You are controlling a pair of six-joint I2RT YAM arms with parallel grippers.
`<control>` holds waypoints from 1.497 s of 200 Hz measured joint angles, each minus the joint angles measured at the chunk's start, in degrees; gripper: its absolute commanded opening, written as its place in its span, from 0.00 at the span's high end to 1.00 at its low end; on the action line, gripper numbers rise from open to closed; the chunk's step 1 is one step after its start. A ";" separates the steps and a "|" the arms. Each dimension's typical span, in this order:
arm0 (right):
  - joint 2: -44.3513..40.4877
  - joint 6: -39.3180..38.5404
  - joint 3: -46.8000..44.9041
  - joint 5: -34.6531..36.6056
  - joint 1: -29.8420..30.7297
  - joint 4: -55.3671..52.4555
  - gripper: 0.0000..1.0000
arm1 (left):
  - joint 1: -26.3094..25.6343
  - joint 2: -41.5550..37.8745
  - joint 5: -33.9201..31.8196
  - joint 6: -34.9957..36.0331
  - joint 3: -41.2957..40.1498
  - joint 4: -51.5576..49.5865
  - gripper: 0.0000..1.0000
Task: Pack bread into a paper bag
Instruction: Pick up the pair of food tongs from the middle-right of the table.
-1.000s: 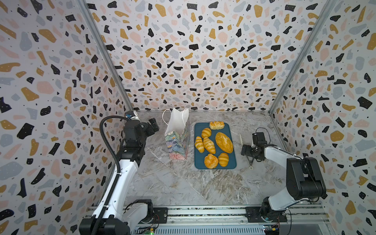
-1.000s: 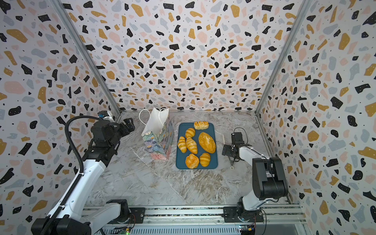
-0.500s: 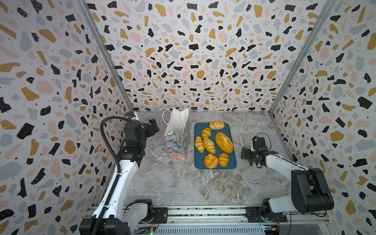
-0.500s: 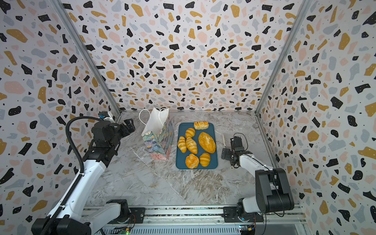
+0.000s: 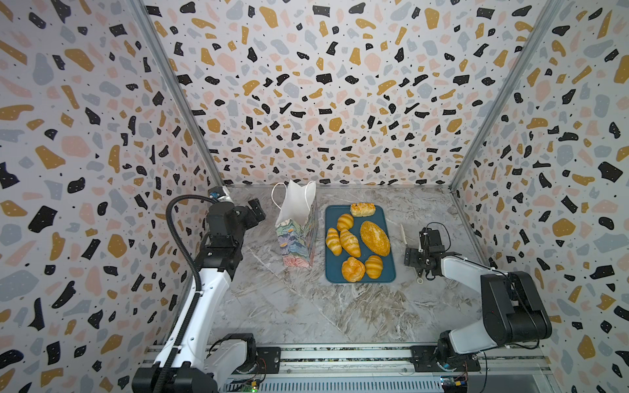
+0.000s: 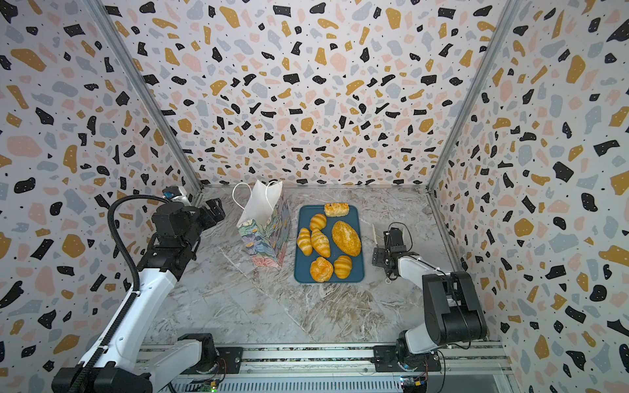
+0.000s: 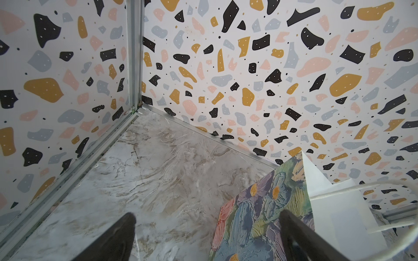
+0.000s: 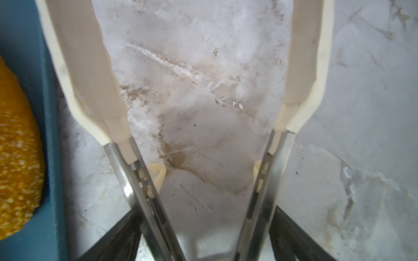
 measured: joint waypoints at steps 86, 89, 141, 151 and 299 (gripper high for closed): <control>2.43 0.02 0.15 -3.17 -2.25 1.81 0.23 | 0.00 -0.22 -0.26 0.02 -0.63 0.07 0.00; 2.43 0.02 0.15 -3.19 -2.27 1.81 0.23 | 0.00 -0.22 -0.26 0.00 -0.63 0.07 0.00; 2.58 -0.44 0.55 -3.50 -2.56 1.79 0.16 | 0.00 -0.28 -0.48 0.02 -0.63 0.07 0.00; 2.91 -0.66 0.92 -3.63 -2.75 1.77 0.16 | 0.00 -0.28 -0.68 0.04 -0.63 0.07 0.00; 5.01 -1.68 3.91 -5.22 -3.67 0.59 0.37 | 0.00 -0.28 -1.33 0.63 -0.63 0.09 0.00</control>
